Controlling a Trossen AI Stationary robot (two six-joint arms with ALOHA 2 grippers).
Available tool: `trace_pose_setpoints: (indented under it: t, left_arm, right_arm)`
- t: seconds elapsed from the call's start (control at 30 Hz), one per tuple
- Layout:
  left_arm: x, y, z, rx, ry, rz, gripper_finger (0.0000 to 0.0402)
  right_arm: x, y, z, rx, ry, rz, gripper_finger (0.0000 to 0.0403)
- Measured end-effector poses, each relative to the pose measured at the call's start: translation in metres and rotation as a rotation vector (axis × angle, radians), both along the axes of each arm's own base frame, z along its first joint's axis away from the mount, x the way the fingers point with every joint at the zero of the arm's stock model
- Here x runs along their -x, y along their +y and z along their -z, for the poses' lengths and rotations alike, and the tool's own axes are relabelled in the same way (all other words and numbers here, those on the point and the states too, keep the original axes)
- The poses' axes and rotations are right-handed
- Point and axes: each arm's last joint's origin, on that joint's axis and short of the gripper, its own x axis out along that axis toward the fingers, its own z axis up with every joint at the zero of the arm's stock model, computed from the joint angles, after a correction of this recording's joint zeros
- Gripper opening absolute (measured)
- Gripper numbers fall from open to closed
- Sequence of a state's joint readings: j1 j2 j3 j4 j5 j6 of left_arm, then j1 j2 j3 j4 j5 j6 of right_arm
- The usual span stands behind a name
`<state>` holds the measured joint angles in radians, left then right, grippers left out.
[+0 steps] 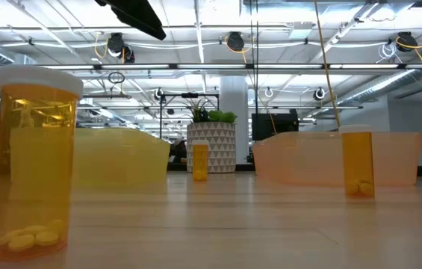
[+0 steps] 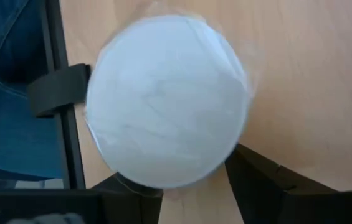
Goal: Pick and place medicine bottles into bin by pill shape (circle, oval)
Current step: Put the large medicine bottle into the yellow bin
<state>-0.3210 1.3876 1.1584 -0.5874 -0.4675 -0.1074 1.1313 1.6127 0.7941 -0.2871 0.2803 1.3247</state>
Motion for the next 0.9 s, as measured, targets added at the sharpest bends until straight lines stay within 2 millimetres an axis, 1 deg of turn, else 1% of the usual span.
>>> trace_pose_setpoints:
  t: [0.1, 0.17, 0.37, 0.53, 0.63, 0.73, 0.83, 0.9]
  left_arm:
    - [0.000, 0.000, 0.000, 0.000, 0.000, 0.000, 0.0298]
    - [0.000, 0.000, 0.000, 0.000, 0.000, 0.000, 0.0298]
    - [0.000, 0.001, 0.000, 0.000, -0.001, -0.002, 0.0298]
    - [0.000, 0.000, 0.000, 0.002, -0.003, -0.003, 0.0298]
    - [0.000, 0.000, 0.000, 0.003, -0.003, -0.004, 0.0298]
    - [0.000, 0.000, 0.000, 0.005, -0.003, -0.006, 0.0298]
    - [0.000, 0.001, 0.000, 0.005, -0.003, -0.007, 0.0298]
    - [0.000, 0.001, 0.000, 0.005, -0.003, -0.006, 0.0298]
  right_arm:
    - [-0.001, -0.001, 0.000, 0.022, -0.016, -0.032, 0.0160]
    - [-0.001, -0.001, 0.000, 0.037, -0.038, -0.025, 0.0169]
    - [-0.001, -0.005, -0.004, 0.091, -0.128, 0.006, 0.0213]
    - [0.001, -0.010, -0.007, 0.135, -0.127, 0.007, 0.0249]
    - [0.005, -0.010, -0.010, 0.128, -0.128, -0.002, 0.0267]
    - [0.013, -0.006, -0.010, 0.107, -0.125, -0.003, 0.0281]
    - [0.023, -0.002, -0.010, 0.104, -0.138, -0.026, 0.0287]
    - [0.028, 0.000, -0.010, 0.122, -0.189, -0.044, 0.0288]
